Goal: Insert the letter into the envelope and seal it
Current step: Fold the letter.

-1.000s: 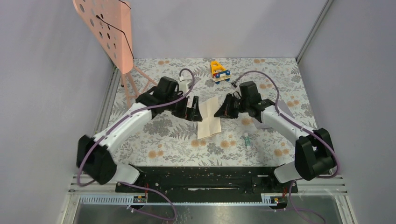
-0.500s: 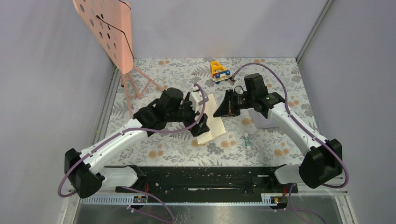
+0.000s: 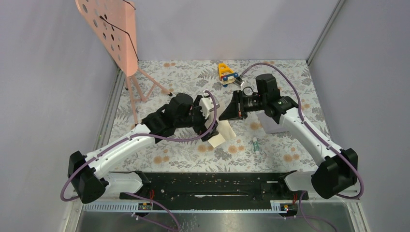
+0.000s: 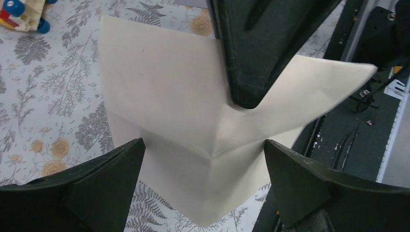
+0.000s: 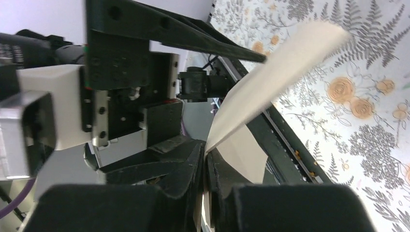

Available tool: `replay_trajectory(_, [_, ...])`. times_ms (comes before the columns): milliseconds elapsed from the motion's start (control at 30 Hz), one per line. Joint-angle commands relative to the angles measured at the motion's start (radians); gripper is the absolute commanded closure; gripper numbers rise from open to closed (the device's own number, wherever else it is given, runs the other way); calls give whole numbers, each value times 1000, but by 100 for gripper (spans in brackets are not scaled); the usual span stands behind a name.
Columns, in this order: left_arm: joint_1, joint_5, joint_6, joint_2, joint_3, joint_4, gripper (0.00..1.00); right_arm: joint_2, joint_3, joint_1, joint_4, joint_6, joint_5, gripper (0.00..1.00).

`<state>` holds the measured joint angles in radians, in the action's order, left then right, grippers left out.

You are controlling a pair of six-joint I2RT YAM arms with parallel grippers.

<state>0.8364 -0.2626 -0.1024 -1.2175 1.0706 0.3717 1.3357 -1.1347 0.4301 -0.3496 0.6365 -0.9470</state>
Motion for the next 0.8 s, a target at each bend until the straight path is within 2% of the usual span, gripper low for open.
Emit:
replay_trajectory(0, [5, -146, -23, -2, 19, -22, 3, -42, -10, -2, 122, 69, -89, 88])
replay_trajectory(100, [5, -218, -17, 6, 16, -22, 5, -38, -11, -2, 123, 68, -83, 88])
replay_trajectory(200, [5, -240, -15, 12, 20, -21, 15, -31, -9, -2, 122, 66, -79, 88])
replay_trajectory(267, [4, -240, -10, 10, 27, -15, 25, -27, -7, -2, 120, 62, -77, 88])
replay_trajectory(333, [6, -241, -3, 12, 32, -7, 40, -21, -10, -2, 100, 51, -64, 84])
replay_trajectory(400, [4, -232, 9, 13, 32, -6, 59, -17, -18, -2, 70, 30, -39, 74])
replay_trajectory(467, [4, -220, 14, 12, 30, -4, 70, -15, -34, -2, 23, -1, -9, 65])
replay_trajectory(600, [3, -229, 26, 4, 28, -2, 83, -21, -82, -4, -80, -75, 50, 35])
replay_trajectory(667, [-2, -236, 35, -1, 26, -5, 91, -27, -105, -5, -136, -112, 90, 28])
replay_trajectory(767, [-22, -245, 70, -12, 19, -14, 93, -43, -128, -15, -221, -164, 152, 21])
